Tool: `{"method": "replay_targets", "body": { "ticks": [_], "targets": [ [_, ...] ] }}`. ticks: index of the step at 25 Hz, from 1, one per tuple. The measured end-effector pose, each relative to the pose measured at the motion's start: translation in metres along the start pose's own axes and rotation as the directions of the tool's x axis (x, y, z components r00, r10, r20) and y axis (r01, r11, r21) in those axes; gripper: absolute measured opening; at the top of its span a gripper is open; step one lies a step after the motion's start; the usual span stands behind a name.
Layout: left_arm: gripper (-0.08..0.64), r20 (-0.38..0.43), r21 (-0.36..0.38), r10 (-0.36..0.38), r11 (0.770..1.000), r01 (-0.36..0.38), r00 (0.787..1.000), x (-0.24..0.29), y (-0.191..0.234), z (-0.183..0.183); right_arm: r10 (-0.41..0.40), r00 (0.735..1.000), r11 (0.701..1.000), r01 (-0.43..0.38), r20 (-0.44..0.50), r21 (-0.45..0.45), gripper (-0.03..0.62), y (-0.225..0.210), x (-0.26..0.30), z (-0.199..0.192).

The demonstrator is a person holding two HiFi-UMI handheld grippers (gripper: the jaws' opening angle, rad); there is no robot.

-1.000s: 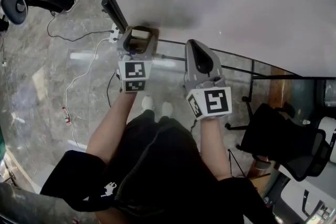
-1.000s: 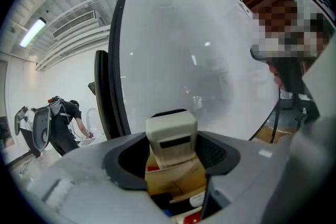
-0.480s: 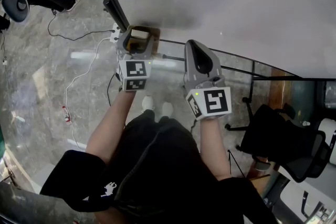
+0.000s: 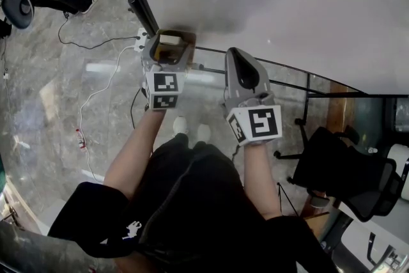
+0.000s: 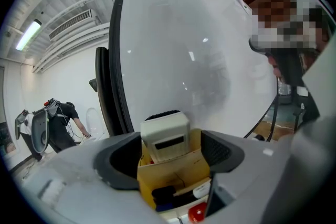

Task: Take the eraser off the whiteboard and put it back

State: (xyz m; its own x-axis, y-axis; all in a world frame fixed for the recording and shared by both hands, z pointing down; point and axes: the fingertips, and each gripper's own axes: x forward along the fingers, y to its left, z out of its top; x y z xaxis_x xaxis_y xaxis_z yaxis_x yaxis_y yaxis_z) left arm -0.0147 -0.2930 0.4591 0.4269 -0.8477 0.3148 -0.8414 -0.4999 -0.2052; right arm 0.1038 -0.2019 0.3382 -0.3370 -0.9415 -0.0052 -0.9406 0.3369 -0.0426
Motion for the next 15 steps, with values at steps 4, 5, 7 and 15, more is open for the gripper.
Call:
{"method": "replay_targets", "body": {
  "ticks": [4,5,7,15],
  "targets": [
    [0.380,0.013,-0.005,-0.003,1.000,0.003,1.000,-0.006,-0.001,0.003,0.004,1.000,1.000,-0.004,0.007,-0.003,0.009,0.004,-0.003,0.003],
    [0.384,0.018,-0.008,-0.002,1.000,0.003,1.000,-0.008,-0.001,0.005,0.005,1.000,1.000,-0.005,0.009,-0.004,0.009,0.005,-0.003,0.004],
    [0.385,0.027,-0.014,-0.002,1.000,0.002,1.000,-0.012,0.000,0.008,0.007,1.000,1.000,-0.007,0.013,-0.004,0.009,0.007,-0.004,0.005],
    [0.377,0.059,-0.069,-0.023,0.997,0.027,0.998,-0.043,-0.003,0.019,0.012,0.999,1.000,-0.011,0.033,-0.008,0.009,0.016,-0.011,0.009]
  ]
}}
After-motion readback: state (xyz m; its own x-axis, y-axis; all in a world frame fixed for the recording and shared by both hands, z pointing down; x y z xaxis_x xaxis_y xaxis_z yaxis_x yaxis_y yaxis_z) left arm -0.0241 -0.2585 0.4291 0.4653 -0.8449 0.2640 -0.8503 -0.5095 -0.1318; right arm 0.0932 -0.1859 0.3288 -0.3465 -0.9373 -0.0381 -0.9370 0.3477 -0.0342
